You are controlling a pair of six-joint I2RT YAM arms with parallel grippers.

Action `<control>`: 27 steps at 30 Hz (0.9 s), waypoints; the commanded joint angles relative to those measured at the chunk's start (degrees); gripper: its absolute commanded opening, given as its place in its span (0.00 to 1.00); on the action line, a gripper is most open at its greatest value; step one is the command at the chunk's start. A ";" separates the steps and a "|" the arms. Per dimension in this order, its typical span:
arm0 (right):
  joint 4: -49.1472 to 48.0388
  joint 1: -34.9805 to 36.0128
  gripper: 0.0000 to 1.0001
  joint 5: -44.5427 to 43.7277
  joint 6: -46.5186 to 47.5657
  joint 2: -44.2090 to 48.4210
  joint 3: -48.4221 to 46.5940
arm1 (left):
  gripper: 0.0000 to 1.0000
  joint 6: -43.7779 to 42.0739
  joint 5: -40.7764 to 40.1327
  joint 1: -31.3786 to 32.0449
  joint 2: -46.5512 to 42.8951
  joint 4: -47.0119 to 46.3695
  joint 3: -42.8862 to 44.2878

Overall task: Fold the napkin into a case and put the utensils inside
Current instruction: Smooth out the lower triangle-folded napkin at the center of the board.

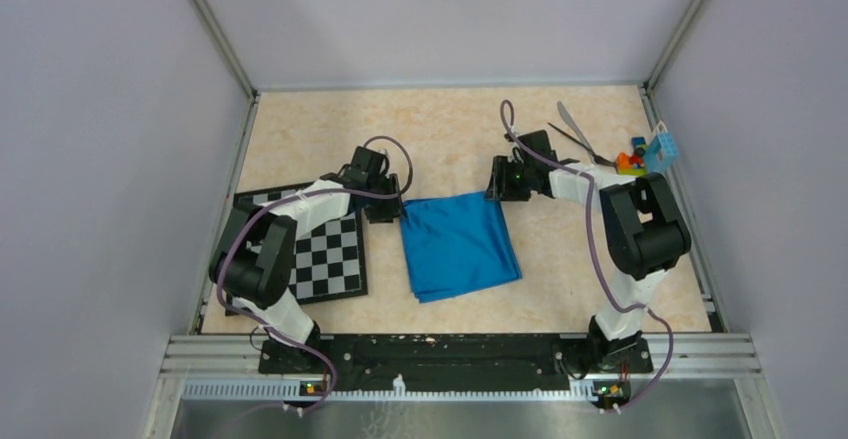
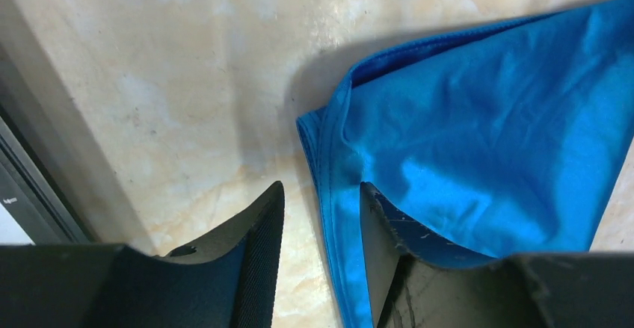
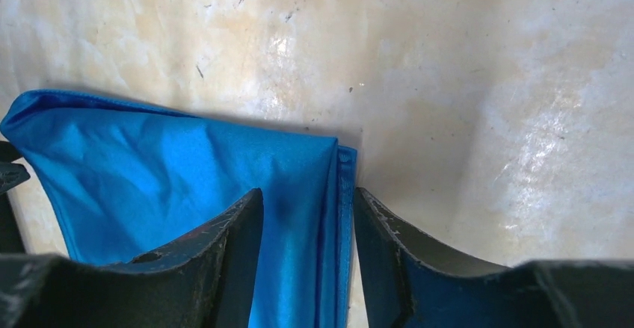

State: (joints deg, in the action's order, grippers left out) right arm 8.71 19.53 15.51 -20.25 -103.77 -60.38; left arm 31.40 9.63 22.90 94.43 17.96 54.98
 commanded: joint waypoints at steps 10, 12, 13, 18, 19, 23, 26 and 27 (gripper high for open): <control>-2.39 -1.03 0.28 -7.14 0.12 -2.28 0.00 | 0.25 -1.37 -1.10 -1.84 5.89 -4.77 3.06; -5.29 -2.52 0.14 -7.44 -1.27 -1.37 2.01 | 0.19 -1.09 -1.89 -2.11 6.29 -5.52 2.70; -6.96 -3.21 0.04 -6.91 -1.62 -1.28 2.75 | 0.15 -1.08 -1.87 -2.29 6.55 -5.96 2.52; -8.28 -4.14 0.00 -0.95 -0.35 -1.88 1.98 | 0.10 -1.34 1.02 -2.42 7.45 -5.66 4.40; -8.27 -4.14 0.00 -0.28 -0.27 -1.41 1.88 | 0.11 -1.38 1.89 -2.42 6.81 -5.70 4.43; -2.36 -4.15 0.22 -1.88 -0.45 2.57 0.78 | 0.29 -1.05 6.54 -2.39 2.16 -4.62 3.25; 2.00 -4.00 0.36 -2.24 -2.70 7.66 3.07 | 0.39 -0.55 8.98 -2.26 -3.07 -4.32 -0.23; 3.02 -3.62 0.38 -1.45 -3.02 9.60 4.44 | 0.42 -0.17 9.69 -2.19 -5.08 -4.23 -1.61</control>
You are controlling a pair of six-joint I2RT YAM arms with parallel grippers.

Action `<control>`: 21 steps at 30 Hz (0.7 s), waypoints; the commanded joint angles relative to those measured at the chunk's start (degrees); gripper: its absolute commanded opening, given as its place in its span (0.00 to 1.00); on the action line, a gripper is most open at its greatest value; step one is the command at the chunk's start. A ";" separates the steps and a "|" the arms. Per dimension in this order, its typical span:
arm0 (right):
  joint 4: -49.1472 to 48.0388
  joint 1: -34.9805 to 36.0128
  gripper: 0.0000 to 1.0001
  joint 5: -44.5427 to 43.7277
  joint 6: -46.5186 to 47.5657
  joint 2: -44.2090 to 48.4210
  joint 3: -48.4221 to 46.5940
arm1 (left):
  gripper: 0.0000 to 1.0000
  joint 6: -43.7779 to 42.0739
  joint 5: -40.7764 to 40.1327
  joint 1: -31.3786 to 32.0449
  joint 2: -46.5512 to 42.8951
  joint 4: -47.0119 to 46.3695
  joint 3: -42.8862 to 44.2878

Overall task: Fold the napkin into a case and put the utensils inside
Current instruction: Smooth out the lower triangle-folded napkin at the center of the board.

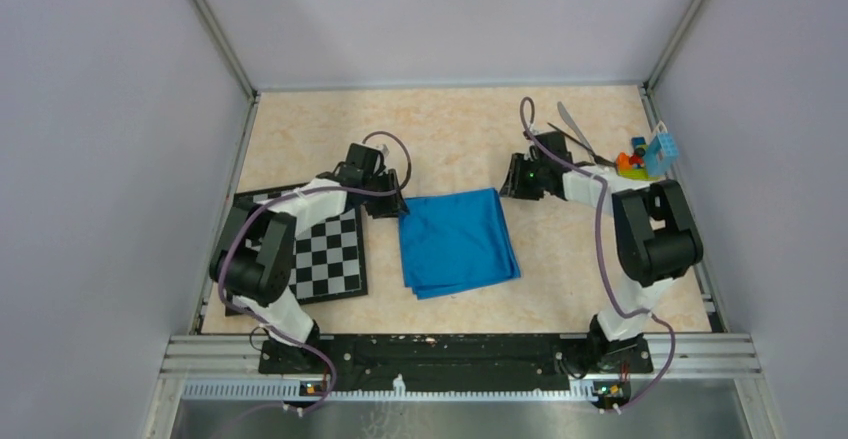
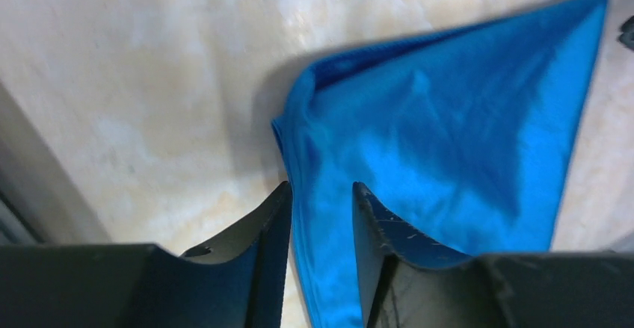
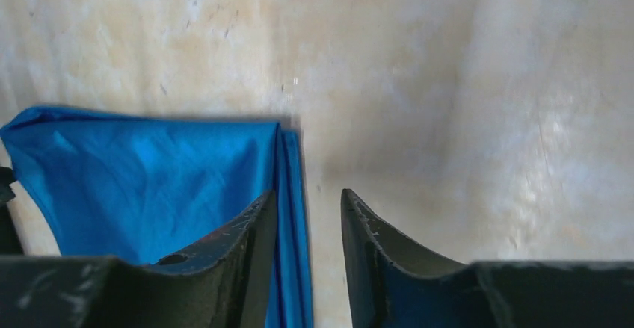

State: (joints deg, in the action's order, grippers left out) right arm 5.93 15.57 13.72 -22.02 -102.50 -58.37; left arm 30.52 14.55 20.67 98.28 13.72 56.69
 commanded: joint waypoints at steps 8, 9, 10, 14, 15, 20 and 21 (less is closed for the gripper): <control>16.66 5.71 0.47 3.77 0.98 25.95 16.01 | 0.52 5.33 8.96 5.58 -20.93 -0.73 -15.05; 17.96 7.08 0.47 3.29 0.71 28.49 17.14 | 0.52 5.75 8.01 7.39 -21.90 0.03 -15.89; 19.03 8.93 0.47 2.31 0.04 30.19 18.05 | 0.53 6.10 6.64 8.71 -22.99 1.28 -16.43; 22.05 13.14 0.38 -0.43 -4.07 32.37 19.50 | 0.49 8.09 2.50 13.47 -27.23 4.81 -18.74; 22.36 13.92 0.32 -1.60 -4.70 32.10 19.51 | 0.48 8.76 2.02 14.21 -28.53 5.39 -19.32; 29.50 21.46 0.35 -15.83 -7.15 29.09 15.19 | 0.46 11.63 0.86 15.97 -32.84 6.56 -22.80; 31.33 22.90 0.38 -18.96 -7.83 28.49 14.05 | 0.46 12.04 0.66 16.13 -33.67 6.65 -23.41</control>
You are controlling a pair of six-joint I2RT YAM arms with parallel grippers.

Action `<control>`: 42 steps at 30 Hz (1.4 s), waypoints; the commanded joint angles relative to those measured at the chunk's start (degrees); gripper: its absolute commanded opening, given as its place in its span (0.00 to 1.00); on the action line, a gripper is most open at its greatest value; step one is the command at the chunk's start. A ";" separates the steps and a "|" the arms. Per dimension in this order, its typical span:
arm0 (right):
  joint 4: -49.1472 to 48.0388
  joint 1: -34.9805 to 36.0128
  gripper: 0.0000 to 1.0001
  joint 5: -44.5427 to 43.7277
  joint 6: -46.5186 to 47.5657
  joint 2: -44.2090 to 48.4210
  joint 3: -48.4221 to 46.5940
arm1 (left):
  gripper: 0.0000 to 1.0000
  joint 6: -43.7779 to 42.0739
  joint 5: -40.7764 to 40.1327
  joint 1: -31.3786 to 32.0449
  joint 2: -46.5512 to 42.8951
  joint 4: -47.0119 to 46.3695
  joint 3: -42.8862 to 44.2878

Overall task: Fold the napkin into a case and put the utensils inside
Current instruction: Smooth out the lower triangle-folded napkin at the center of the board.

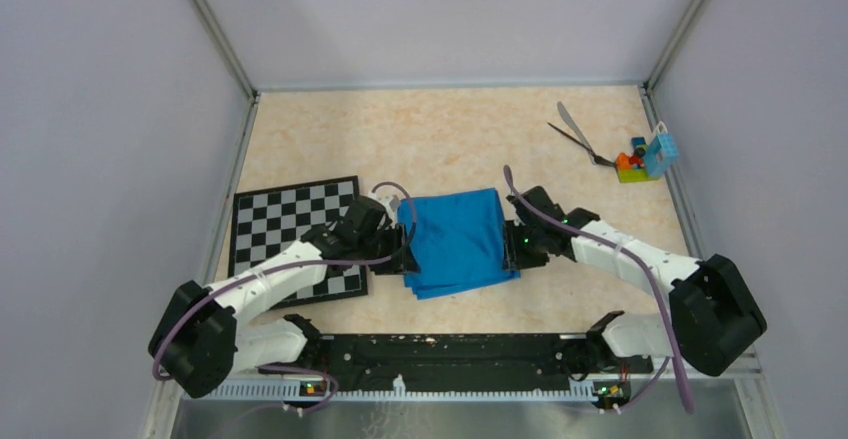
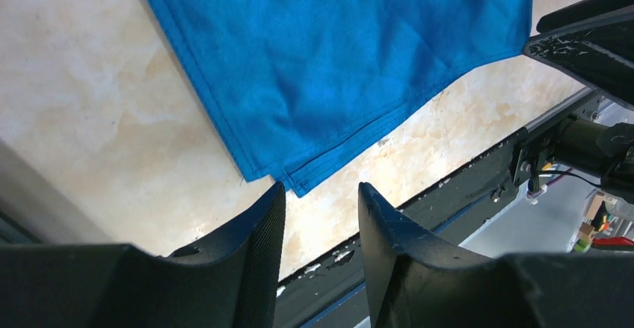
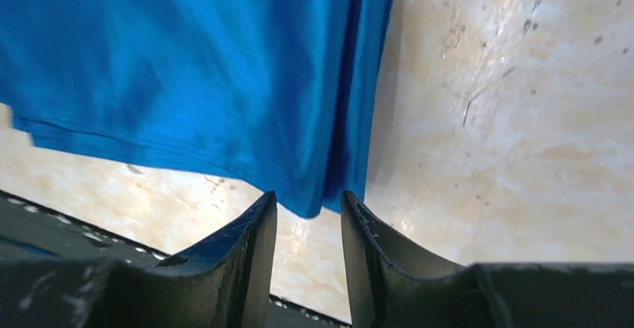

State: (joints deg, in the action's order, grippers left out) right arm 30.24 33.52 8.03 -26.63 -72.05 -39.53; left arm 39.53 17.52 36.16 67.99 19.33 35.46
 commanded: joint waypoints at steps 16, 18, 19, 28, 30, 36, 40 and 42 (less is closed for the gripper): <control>12.48 18.28 0.47 -29.19 -6.82 -15.09 -13.99 | 0.47 3.90 -2.29 0.71 -6.87 0.20 -5.19; 12.74 18.78 0.45 -30.77 -7.15 -16.04 -14.29 | 0.47 3.98 -2.18 0.74 -6.95 0.01 -5.44; 12.94 18.96 0.43 -31.76 -7.26 -16.33 -14.34 | 0.47 3.98 -2.22 0.67 -6.88 -0.07 -5.63; 12.43 19.05 0.02 -34.28 -7.46 -12.44 -12.98 | 0.48 4.11 -1.11 0.67 -4.31 -2.79 -6.69; 12.29 19.01 0.00 -34.18 -7.31 -11.65 -12.56 | 0.49 4.27 -1.02 0.71 -3.36 -3.54 -6.96; 8.04 14.57 0.00 -26.20 -7.00 -7.45 -8.38 | 0.46 5.41 -0.69 0.71 -0.81 -5.42 -7.66; -0.77 8.26 0.33 -13.18 -3.98 -0.73 -2.80 | 0.45 6.09 -0.64 0.68 -0.36 -6.42 -8.45; -3.68 4.96 0.38 -6.29 -3.89 2.52 -0.30 | 0.46 6.07 -0.60 0.75 0.41 -6.89 -8.71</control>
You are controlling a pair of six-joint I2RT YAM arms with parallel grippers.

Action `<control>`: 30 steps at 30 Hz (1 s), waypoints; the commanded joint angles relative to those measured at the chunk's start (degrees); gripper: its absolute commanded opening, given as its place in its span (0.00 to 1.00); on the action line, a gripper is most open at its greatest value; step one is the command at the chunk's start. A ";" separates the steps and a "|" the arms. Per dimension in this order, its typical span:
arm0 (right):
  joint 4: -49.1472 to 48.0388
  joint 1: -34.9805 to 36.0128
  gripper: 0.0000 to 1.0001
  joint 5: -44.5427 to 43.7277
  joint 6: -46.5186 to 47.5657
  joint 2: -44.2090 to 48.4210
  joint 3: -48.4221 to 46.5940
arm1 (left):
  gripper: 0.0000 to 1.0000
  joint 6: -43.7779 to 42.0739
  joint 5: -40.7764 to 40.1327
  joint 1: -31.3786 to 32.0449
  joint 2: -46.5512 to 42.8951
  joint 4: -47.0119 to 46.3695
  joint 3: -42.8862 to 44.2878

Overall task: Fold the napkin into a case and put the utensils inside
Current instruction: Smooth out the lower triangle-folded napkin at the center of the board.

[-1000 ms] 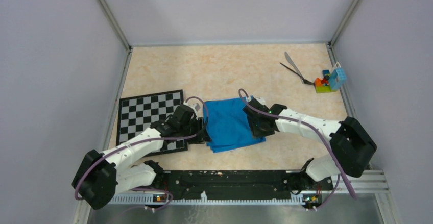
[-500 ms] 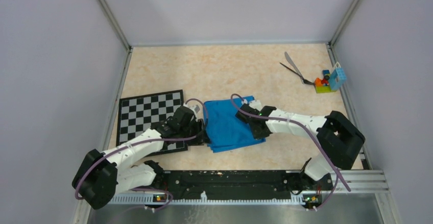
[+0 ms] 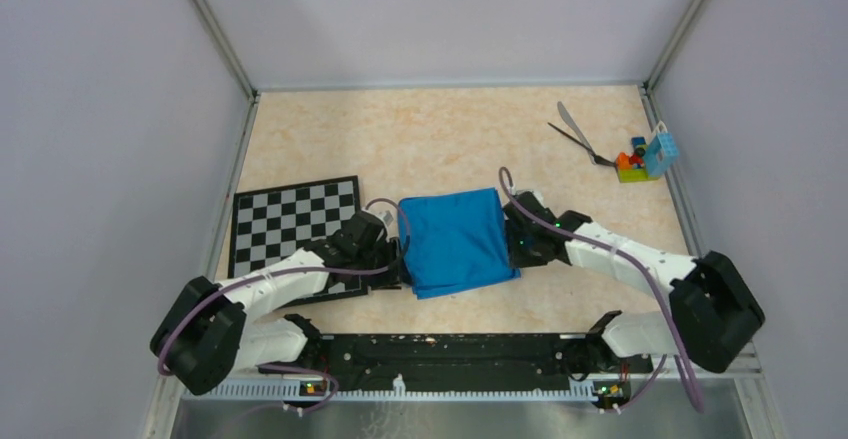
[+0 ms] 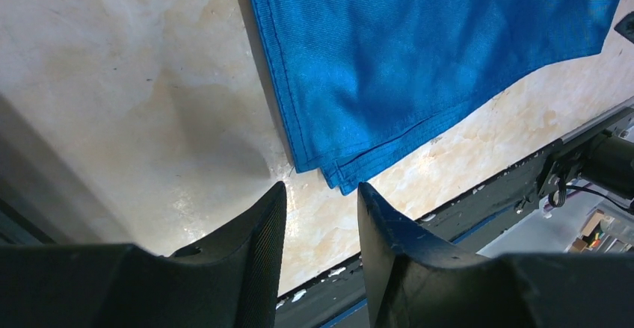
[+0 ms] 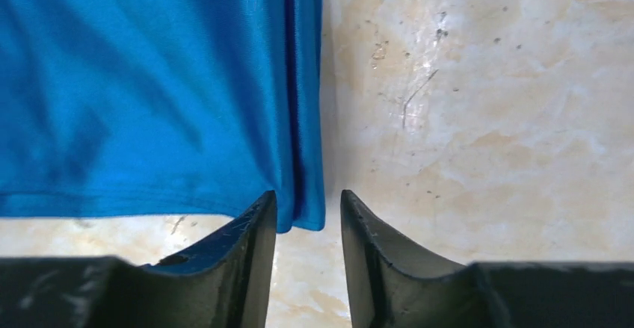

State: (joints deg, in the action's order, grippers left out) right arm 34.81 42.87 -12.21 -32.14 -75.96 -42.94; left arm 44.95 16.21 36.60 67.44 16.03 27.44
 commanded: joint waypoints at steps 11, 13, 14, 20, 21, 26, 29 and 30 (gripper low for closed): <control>-13.80 -12.18 0.29 20.53 0.81 6.20 8.77 | 0.28 1.43 1.02 1.78 6.24 -8.81 -0.81; -14.76 -12.58 0.28 20.33 0.76 5.82 9.83 | 0.24 1.38 0.75 1.98 6.21 -8.63 -0.37; -14.92 -12.80 0.28 20.42 0.81 5.46 10.02 | 0.22 1.39 0.76 2.15 6.17 -8.54 -0.18; -15.31 -13.16 0.23 20.44 1.30 4.79 10.81 | 0.03 1.56 -0.19 3.98 5.35 -6.83 2.52; -15.04 -13.19 0.23 20.13 1.56 4.78 10.64 | 0.00 1.62 -0.25 4.23 5.29 -6.40 3.06; -11.69 -13.09 0.28 18.03 3.56 5.17 8.39 | 0.00 1.57 -1.67 5.64 3.96 -4.04 5.70; -9.55 -13.03 0.35 17.77 3.99 6.22 7.30 | 0.18 1.54 -3.11 5.76 2.77 -1.89 6.20; -9.09 -13.04 0.36 17.93 4.07 6.55 7.12 | 0.27 1.47 -4.07 5.76 2.40 -1.14 5.98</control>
State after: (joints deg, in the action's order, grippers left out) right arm 23.66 30.20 6.72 -29.61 -71.02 -32.42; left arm 46.50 15.33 42.06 72.36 11.86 31.75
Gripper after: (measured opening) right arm 0.340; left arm 0.139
